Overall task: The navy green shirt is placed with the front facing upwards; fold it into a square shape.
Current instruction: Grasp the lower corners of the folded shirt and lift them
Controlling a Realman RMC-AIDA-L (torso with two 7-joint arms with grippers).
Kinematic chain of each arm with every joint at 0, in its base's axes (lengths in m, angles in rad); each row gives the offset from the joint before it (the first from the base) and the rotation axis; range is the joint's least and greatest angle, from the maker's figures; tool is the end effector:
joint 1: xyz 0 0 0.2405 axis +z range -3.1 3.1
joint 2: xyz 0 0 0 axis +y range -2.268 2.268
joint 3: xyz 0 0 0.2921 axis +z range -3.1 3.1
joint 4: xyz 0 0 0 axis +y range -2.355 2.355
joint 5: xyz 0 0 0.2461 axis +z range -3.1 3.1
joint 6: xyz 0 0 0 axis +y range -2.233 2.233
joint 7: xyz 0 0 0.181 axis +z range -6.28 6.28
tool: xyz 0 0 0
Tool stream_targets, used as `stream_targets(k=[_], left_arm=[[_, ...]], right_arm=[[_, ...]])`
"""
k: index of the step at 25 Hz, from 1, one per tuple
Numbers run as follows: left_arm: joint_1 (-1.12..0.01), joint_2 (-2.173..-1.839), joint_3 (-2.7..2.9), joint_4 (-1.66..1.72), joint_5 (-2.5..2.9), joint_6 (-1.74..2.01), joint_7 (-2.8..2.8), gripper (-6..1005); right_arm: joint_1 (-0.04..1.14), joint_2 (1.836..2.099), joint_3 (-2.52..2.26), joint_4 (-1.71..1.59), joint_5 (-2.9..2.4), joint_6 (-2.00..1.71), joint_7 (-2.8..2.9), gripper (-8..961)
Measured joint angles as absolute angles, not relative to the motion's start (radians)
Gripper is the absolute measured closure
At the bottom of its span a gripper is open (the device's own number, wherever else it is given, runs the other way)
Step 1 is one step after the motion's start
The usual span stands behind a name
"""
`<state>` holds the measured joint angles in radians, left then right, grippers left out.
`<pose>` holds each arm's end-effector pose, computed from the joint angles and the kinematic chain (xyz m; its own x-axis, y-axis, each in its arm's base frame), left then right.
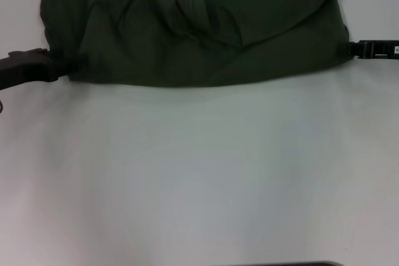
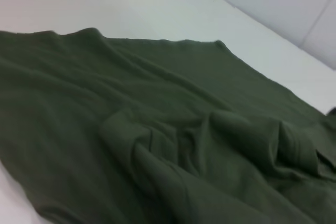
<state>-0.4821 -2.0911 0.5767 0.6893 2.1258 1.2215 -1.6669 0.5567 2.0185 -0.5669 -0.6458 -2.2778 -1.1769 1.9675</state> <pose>-0.3750 0.4110 -0.0274 0.5966 0.6029 0.5297 0.7989 -0.5089 -0.3207 0.3874 0.4327 -0.0064 0.4397 -0.7483 -0.4967 -0.8966 -0.3332 -0.2917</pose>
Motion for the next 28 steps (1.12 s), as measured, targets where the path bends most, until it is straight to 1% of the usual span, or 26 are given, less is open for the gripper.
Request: stream_targets(k=[19, 28], left_arm=[[-0.458, -2.100, 0.654, 0.685, 2.128, 1.190, -1.541, 309], [-0.463, -2.119, 0.687, 0.688, 2.150, 1.159, -1.530, 309]], right_arm=[[0.555, 2.017, -0.528, -0.646, -2.278, -1.196, 1.968, 912], [0.556, 2.017, -0.528, -0.646, -2.278, -1.195, 1.970, 912]])
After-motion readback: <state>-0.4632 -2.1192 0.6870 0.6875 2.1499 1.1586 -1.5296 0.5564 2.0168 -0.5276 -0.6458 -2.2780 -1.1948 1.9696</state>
